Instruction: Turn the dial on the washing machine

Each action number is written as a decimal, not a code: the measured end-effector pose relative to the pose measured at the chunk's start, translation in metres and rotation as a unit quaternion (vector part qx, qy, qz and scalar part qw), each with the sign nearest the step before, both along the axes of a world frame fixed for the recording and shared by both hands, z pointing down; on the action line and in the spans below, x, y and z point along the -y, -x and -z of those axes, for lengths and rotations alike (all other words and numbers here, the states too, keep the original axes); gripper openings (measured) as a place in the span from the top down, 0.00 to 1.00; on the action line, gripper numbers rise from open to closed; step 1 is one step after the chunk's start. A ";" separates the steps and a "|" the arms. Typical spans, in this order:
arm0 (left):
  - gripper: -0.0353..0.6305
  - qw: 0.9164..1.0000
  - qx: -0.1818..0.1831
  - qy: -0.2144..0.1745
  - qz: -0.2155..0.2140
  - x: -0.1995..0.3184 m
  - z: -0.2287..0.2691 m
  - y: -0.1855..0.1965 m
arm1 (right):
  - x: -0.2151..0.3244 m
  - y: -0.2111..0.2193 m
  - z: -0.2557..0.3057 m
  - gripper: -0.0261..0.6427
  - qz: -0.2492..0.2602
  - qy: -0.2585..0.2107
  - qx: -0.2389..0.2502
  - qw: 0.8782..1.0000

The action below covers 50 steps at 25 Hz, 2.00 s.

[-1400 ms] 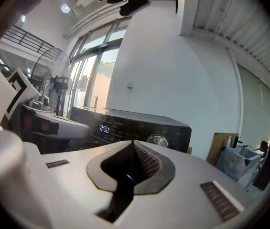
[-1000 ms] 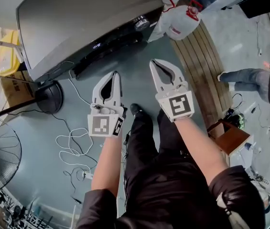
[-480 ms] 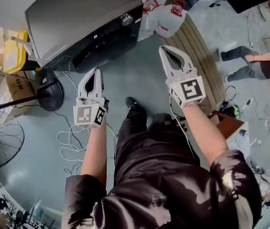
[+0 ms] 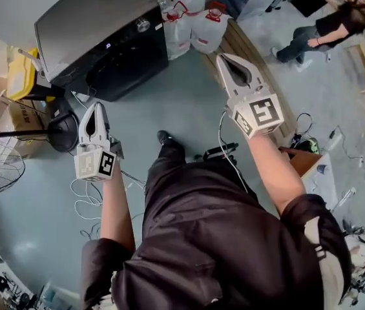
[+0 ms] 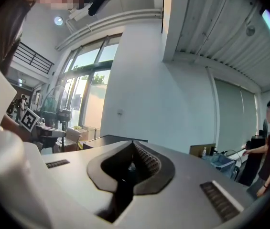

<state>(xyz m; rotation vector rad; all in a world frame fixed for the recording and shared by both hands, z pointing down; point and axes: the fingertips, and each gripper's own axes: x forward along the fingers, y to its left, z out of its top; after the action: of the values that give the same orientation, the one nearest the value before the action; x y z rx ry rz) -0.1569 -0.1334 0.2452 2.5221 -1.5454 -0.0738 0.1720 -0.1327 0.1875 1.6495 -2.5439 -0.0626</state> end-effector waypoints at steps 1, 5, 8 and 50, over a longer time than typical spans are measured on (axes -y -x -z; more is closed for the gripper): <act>0.92 1.000 0.001 -0.001 0.003 -0.017 0.003 -0.004 | -0.017 -0.006 0.004 0.93 0.003 -0.003 -0.001 1.000; 0.92 1.000 0.003 -0.012 0.016 -0.082 0.022 -0.025 | -0.084 -0.034 0.014 0.93 0.015 -0.008 0.000 1.000; 0.92 1.000 0.004 -0.013 0.022 -0.127 0.027 -0.035 | -0.127 -0.037 0.014 0.93 0.031 -0.007 0.006 0.999; 0.92 0.999 -0.003 0.026 -0.039 -0.363 0.005 0.023 | -0.376 0.101 -0.030 0.93 -0.010 0.033 0.024 0.999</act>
<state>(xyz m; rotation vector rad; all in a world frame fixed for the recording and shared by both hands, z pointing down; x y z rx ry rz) -0.1797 0.2299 0.2404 2.5362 -1.4250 -0.0315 0.0709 0.2431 0.2171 1.6710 -2.5347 0.0609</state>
